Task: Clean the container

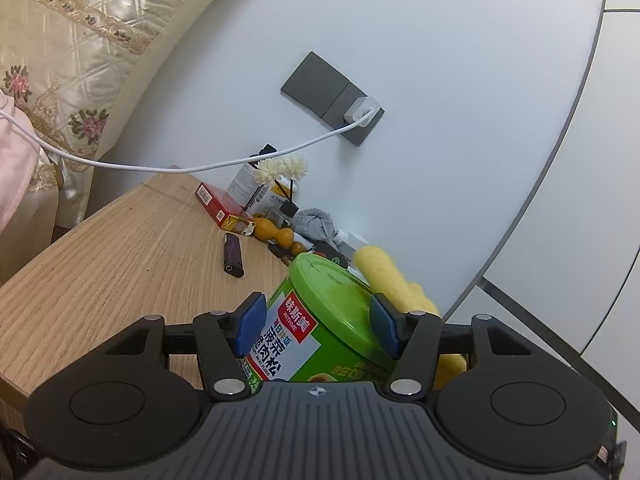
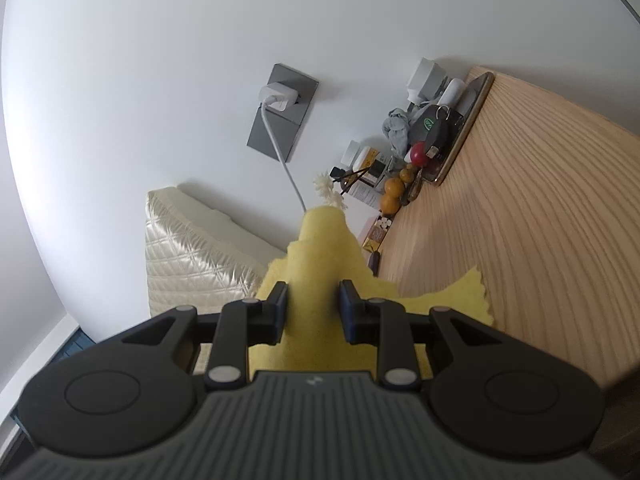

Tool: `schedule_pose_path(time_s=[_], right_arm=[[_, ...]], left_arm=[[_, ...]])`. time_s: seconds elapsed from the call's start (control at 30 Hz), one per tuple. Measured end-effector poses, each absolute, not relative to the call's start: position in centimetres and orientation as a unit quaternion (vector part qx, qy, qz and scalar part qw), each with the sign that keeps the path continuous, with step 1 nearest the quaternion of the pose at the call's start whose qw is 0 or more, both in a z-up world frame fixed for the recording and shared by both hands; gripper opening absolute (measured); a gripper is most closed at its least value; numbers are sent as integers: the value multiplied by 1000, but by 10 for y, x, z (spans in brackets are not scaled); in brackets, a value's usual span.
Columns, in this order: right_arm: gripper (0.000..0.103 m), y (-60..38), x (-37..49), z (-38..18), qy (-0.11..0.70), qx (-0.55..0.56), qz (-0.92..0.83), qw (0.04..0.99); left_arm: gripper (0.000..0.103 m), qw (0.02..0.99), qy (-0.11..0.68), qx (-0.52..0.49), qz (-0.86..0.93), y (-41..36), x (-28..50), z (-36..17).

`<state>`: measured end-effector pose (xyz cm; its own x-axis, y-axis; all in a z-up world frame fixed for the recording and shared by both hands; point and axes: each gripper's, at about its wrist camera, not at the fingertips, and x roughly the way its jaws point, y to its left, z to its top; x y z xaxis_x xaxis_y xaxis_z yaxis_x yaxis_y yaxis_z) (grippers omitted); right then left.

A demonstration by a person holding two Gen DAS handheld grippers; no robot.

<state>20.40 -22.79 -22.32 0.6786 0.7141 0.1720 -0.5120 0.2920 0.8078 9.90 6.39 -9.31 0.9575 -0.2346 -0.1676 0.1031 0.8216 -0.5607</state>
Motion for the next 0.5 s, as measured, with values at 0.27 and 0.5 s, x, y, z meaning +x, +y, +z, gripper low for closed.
schedule_pose_path(time_s=[0.27, 0.5], right_arm=[[29, -222, 229, -218, 110, 440, 394, 799], [29, -232, 202, -223, 121, 436, 406, 794]], left_arm=[[63, 951, 111, -277, -83, 61, 98, -93], [63, 950, 114, -279, -84, 62, 99, -92]])
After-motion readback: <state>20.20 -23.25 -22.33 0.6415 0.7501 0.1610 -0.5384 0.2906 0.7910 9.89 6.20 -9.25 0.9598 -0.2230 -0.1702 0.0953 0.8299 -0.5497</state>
